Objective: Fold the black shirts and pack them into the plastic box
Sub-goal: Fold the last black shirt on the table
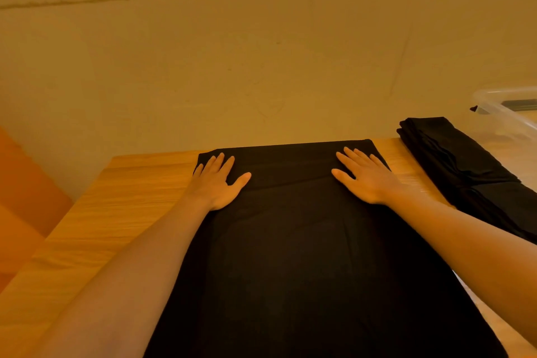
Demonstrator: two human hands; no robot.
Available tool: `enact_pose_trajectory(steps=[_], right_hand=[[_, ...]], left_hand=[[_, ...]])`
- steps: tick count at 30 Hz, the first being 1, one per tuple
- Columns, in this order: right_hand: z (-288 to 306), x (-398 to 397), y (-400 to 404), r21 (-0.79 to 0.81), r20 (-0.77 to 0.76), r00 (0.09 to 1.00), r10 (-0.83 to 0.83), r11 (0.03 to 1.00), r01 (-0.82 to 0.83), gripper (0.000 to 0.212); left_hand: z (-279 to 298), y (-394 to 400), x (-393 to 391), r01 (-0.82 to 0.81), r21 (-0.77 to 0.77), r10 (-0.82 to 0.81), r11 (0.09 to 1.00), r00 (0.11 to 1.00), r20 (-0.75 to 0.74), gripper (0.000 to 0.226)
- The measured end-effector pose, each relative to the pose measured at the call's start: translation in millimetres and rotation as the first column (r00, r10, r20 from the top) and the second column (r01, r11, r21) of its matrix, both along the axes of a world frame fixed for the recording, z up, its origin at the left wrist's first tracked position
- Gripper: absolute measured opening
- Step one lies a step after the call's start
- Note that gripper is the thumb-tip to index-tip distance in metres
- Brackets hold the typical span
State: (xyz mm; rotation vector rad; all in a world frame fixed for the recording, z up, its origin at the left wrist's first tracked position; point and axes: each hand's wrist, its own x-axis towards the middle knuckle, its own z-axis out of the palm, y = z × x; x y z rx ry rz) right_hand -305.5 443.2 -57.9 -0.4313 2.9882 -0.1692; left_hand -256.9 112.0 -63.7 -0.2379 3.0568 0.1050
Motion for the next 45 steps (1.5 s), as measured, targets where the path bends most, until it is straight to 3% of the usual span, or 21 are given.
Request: enact_pose_trajectory(steps=[3, 6, 9, 13, 19, 23, 28, 35, 39, 41, 45], right_hand=[[0.5, -10.2, -1.2, -0.004, 0.009, 1.0, 0.0, 1.0, 0.0, 0.065], [1.0, -13.7, -1.0, -0.078, -0.054, 0.998, -0.02, 0.997, 0.016, 0.065], [5.7, -3.2, -2.2, -0.163, -0.212, 0.977, 0.003, 0.986, -0.038, 0.059], [15.9, 41.2, -2.4, -0.16, -0.249, 0.956, 0.154, 0.967, -0.198, 0.053], [30.1, 124.4, 10.2, -0.162, -0.043, 0.969, 0.244, 0.955, -0.248, 0.057], [22.0, 167.8, 28.1, -0.196, -0.017, 0.966, 0.256, 0.947, -0.255, 0.059], [12.9, 201.2, 47.1, -0.193, -0.057, 0.966, 0.253, 0.946, -0.259, 0.063], [11.5, 234.1, 59.1, -0.164, -0.074, 0.969, 0.238, 0.955, -0.247, 0.059], [8.0, 257.8, 69.7, -0.14, -0.116, 0.96, 0.255, 0.953, -0.27, 0.069], [4.1, 269.7, 77.0, -0.049, -0.147, 0.95, 0.275, 0.957, -0.284, 0.074], [-7.8, 287.9, 91.7, 0.079, -0.291, 0.913, 0.287, 0.958, -0.276, 0.072]], left_hand=[[3.5, 0.7, -4.9, -0.022, -0.04, 0.02, 0.999, 0.998, -0.058, 0.072], [10.1, 6.7, 0.7, 0.009, -0.112, -0.036, 0.994, 0.97, -0.239, 0.059], [14.3, 13.6, 17.7, 0.14, -0.015, -0.135, 0.99, 0.919, -0.37, 0.052], [17.0, 19.1, 63.3, 0.371, 0.093, -0.334, 0.924, 0.9, -0.279, 0.052], [18.3, 24.9, 142.4, 0.378, 0.216, -0.362, 0.9, 0.925, -0.112, 0.063], [6.7, 19.0, 194.4, 0.392, 0.263, -0.352, 0.882, 0.917, -0.188, 0.079], [-0.4, 12.0, 238.6, 0.366, 0.274, -0.294, 0.889, 0.917, -0.269, 0.073], [-4.9, 7.6, 276.2, 0.407, 0.156, -0.35, 0.9, 0.888, -0.299, 0.072], [-9.1, 1.2, 297.2, 0.471, -0.076, -0.469, 0.879, 0.823, -0.321, 0.069], [-12.8, -0.7, 304.3, 0.486, -0.207, -0.528, 0.849, 0.787, -0.319, 0.068], [-20.5, -8.3, 315.2, 0.485, -0.311, -0.576, 0.817, 0.709, -0.408, 0.068]])
